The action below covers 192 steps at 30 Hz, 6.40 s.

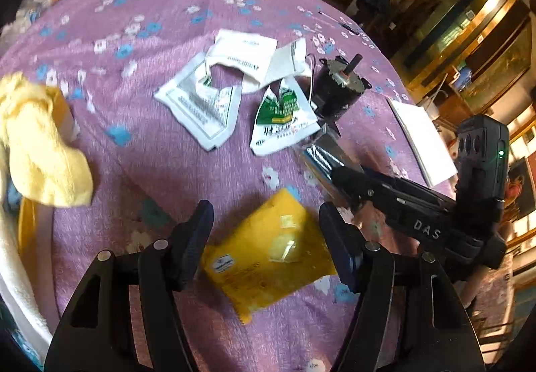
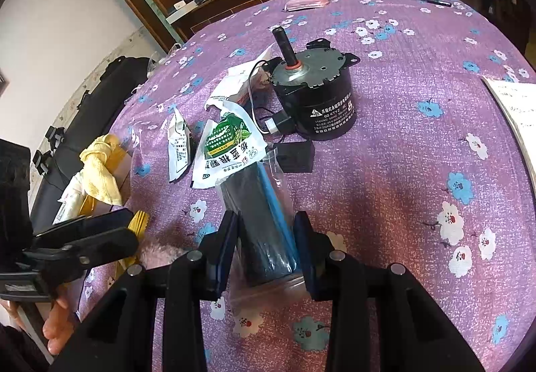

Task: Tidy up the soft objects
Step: 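Grasp the yellow cracker pack with the left gripper while the right grasps the black pouch in clear bag, then carry the cracker pack and bagged black pouch over the foam box, then open both grippers to drop the crackers and pouch into the box, then grasp a white sachet with the left gripper while the right grasps the pink fuzzy pad, then carry the white sachet and pink fuzzy pad over the foam box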

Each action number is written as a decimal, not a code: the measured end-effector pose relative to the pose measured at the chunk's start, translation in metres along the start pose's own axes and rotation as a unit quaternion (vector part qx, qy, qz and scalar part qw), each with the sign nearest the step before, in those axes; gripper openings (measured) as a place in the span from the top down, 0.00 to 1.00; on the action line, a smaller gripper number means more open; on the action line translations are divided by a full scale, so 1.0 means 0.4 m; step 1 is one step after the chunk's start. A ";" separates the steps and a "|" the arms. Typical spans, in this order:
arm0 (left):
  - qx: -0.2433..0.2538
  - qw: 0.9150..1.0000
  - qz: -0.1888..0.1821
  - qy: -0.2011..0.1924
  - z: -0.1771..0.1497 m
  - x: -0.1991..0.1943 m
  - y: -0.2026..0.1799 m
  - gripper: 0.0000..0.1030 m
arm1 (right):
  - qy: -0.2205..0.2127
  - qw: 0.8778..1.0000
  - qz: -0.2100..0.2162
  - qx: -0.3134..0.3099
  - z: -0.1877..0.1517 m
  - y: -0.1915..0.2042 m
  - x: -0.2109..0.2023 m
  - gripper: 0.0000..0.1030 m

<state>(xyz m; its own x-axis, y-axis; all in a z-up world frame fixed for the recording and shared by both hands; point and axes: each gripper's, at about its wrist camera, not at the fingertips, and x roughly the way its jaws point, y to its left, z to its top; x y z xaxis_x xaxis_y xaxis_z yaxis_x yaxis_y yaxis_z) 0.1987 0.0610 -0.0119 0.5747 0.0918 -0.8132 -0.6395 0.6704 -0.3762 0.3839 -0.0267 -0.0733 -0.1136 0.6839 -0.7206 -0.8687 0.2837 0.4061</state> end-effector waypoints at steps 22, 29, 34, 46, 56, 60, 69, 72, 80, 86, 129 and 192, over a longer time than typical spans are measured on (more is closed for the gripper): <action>0.045 0.999 0.022 0.010 -0.072 0.028 -0.013 0.37 | 0.000 1.000 0.019 0.020 0.002 -0.012 0.004 0.64; 0.046 0.996 0.081 -0.008 -0.122 0.006 -0.005 0.54 | -0.001 1.000 -0.002 -0.030 -0.006 0.030 0.010 0.64; 0.042 0.996 0.067 -0.028 -0.153 -0.057 -0.014 0.54 | -0.004 0.998 -0.022 -0.064 -0.014 0.055 0.014 0.65; -0.002 0.993 0.038 -0.110 -0.199 -0.366 0.071 0.54 | -0.083 0.995 0.052 0.021 -0.088 0.069 -0.117 0.74; -0.080 0.959 0.192 -0.192 -0.241 -0.513 0.264 0.54 | -0.089 0.981 0.170 -0.023 -0.076 0.407 -0.143 0.74; -0.091 0.956 0.201 -0.194 -0.251 -0.513 0.305 0.54 | -0.066 0.979 0.185 -0.061 -0.051 0.523 -0.090 0.74; -0.095 0.956 0.204 -0.188 -0.261 -0.509 0.362 0.54 | -0.035 0.978 0.184 -0.089 -0.019 0.648 0.007 0.74; -0.109 0.958 0.191 -0.184 -0.266 -0.511 0.397 0.54 | -0.029 0.979 0.182 -0.092 -0.022 0.670 0.028 0.74; -0.143 0.961 0.156 -0.177 -0.269 -0.508 0.470 0.54 | -0.019 0.979 0.182 -0.086 -0.009 0.706 0.070 0.74; -0.145 0.965 0.155 -0.156 -0.256 -0.467 0.480 0.54 | -0.016 0.982 0.164 -0.090 -0.012 0.732 0.110 0.74; -0.064 0.989 0.058 -0.117 -0.114 -0.329 0.090 0.38 | -0.022 0.998 -0.022 0.054 -0.075 0.148 0.034 0.47; -0.158 0.973 0.057 -0.160 -0.264 -0.555 0.322 0.90 | -0.092 0.975 0.196 -0.047 -0.126 0.412 -0.110 0.62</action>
<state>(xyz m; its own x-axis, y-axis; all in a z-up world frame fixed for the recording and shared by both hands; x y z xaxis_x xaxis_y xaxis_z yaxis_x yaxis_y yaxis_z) -0.0651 0.0492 0.0733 0.5880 0.4107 -0.6969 -0.8044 0.3874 -0.4504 0.2214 -0.0440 -0.0030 -0.3644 0.8392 -0.4037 -0.8177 -0.0808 0.5700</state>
